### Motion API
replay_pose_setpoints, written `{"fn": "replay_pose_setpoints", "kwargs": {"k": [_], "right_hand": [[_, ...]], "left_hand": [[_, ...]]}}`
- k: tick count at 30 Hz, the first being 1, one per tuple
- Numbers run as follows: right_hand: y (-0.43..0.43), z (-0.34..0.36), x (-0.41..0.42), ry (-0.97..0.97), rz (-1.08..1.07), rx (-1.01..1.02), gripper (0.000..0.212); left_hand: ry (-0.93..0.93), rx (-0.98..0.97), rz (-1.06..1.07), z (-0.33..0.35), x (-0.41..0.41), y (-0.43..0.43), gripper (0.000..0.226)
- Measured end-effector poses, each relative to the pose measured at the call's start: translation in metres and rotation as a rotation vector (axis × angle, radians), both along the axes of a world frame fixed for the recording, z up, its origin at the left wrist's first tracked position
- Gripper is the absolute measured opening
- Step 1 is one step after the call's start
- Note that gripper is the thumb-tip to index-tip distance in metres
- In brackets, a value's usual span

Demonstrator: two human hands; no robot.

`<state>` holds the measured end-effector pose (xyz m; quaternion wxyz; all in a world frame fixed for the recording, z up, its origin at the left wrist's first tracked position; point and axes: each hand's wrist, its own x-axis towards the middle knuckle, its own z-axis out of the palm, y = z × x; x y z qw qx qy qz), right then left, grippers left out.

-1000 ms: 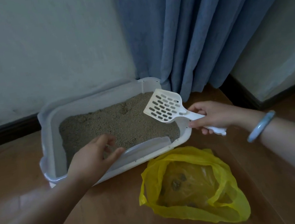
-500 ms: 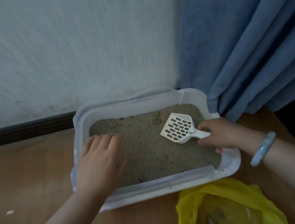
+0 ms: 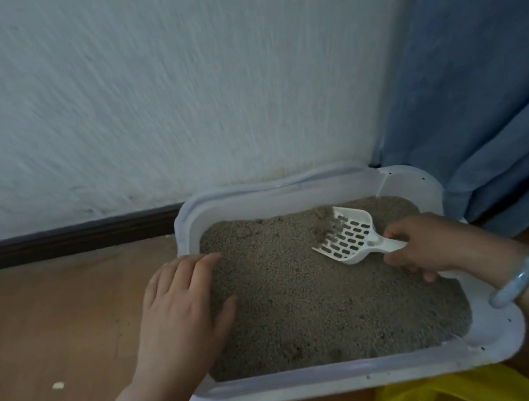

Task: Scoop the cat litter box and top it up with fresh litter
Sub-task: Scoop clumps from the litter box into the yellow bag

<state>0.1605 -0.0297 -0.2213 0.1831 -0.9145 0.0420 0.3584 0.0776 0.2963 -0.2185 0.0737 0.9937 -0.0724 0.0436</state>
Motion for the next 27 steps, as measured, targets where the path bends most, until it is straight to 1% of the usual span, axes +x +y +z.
{"fn": "replay_pose_setpoints", "kwargs": {"k": [3,6,9,12,15,21,27], "right_hand": [[0.000,-0.002,0.007,-0.016,0.088,0.001,0.010],[0.007,-0.006,0.011,-0.033,0.128,0.036,0.011],[0.016,-0.012,0.015,-0.080,0.186,0.027,0.008],[0.028,-0.012,0.019,-0.131,0.270,-0.029,0.013],[0.044,-0.012,0.022,-0.158,0.332,-0.047,0.018],[0.073,-0.018,0.030,-0.185,0.399,-0.021,0.022],[0.100,-0.024,0.045,-0.198,0.447,0.037,0.027]], "left_hand": [[0.014,-0.078,0.010,-0.003,0.004,0.003,0.055],[0.005,-0.145,0.026,-0.004,0.006,0.003,0.057],[0.002,-0.196,0.053,-0.003,0.007,0.002,0.056],[0.019,-0.220,0.086,-0.002,0.005,0.001,0.061],[0.024,-0.231,0.103,-0.003,0.006,-0.001,0.061],[-0.001,-0.230,0.107,-0.005,0.005,-0.002,0.061],[-0.006,-0.290,0.132,-0.005,0.004,-0.001,0.068]]}}
